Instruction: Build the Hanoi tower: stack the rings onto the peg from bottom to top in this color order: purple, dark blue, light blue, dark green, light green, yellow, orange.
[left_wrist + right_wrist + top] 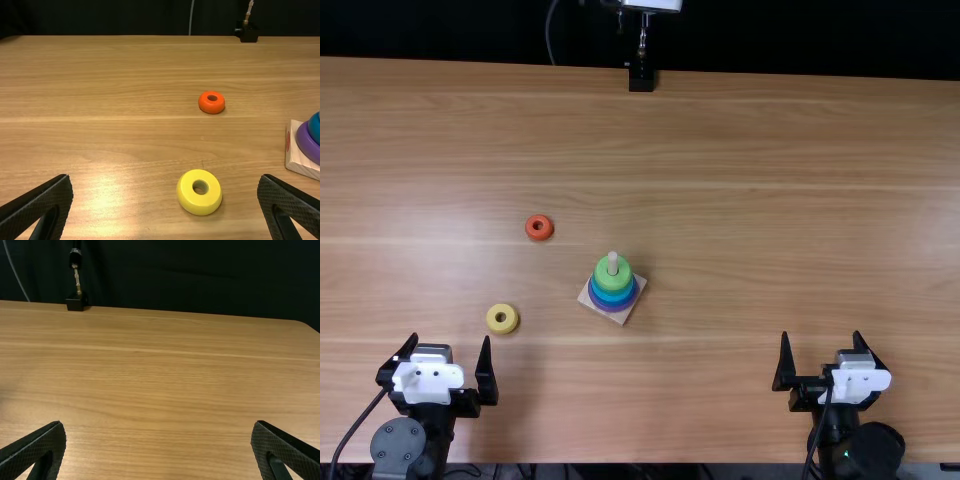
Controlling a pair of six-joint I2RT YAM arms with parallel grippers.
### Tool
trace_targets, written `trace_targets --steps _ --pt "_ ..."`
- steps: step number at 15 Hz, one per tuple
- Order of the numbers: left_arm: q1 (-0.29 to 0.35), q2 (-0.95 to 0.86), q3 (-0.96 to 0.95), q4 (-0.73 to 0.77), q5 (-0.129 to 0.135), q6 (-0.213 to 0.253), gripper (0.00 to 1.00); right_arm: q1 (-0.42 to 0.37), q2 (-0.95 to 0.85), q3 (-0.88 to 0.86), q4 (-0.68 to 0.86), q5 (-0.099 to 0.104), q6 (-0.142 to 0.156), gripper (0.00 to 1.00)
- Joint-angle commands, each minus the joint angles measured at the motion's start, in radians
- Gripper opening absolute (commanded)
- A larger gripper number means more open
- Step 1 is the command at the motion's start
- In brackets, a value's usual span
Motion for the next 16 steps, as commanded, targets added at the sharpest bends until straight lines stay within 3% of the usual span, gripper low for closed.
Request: trace_targets --steps 1,12,16 --pt "0.011 -0.012 -0.106 -0.084 0.009 0.015 1.00 -0.011 -0.013 -0.057 -0.075 0.012 -0.002 1.00" --pt "0.007 -0.012 -0.106 -0.076 0.014 0.026 1.00 -0.011 -0.013 -0.057 -0.073 0.012 -0.002 1.00" --pt "-0.068 -0.012 -0.037 0.029 0.016 0.020 1.00 -0.011 -0.013 -0.057 -0.073 0.012 -0.002 1.00"
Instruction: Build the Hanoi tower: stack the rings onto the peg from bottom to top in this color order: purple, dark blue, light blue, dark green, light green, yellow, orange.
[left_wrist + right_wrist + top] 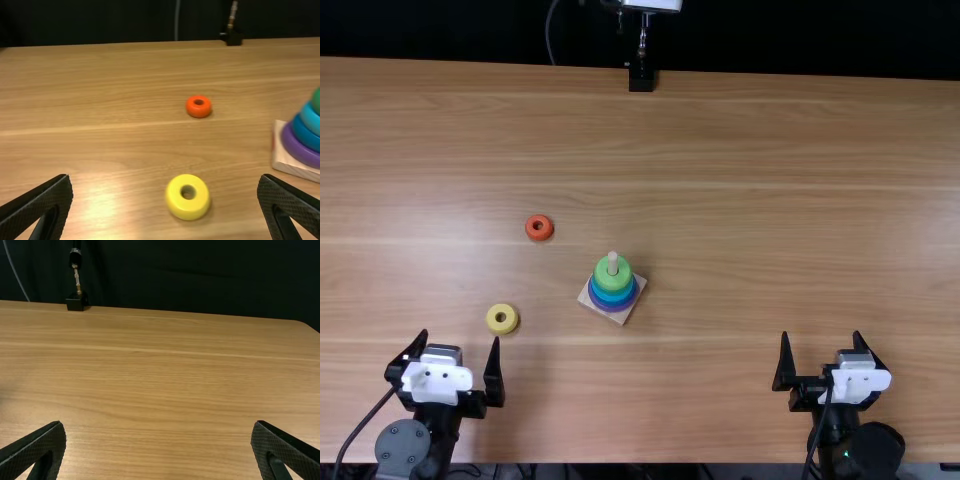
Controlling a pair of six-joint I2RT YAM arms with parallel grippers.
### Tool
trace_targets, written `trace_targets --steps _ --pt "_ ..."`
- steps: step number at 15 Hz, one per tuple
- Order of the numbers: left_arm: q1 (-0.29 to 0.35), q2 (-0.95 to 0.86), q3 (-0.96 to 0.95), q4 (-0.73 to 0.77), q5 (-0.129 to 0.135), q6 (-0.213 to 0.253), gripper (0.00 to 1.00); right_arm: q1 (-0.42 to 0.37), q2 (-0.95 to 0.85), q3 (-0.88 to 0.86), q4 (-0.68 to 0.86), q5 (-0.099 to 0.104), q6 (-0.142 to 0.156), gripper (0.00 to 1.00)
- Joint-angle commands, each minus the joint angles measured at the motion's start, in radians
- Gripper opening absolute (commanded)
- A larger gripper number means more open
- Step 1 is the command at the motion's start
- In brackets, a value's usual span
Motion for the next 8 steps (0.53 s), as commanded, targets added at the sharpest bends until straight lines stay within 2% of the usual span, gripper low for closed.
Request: trace_targets --steps 1,5,8 --pt "-0.009 -0.012 0.041 -0.012 0.013 -0.001 1.00 -0.011 -0.013 -0.057 -0.073 0.011 -0.002 1.00" --pt "-0.002 0.212 0.293 -0.016 0.014 -0.004 1.00 -0.011 -0.013 -0.057 -0.073 0.011 -0.002 1.00" --pt "-0.025 0.458 0.452 -0.101 0.009 -0.006 1.00 -0.011 -0.013 -0.057 -0.073 0.011 -0.002 1.00"
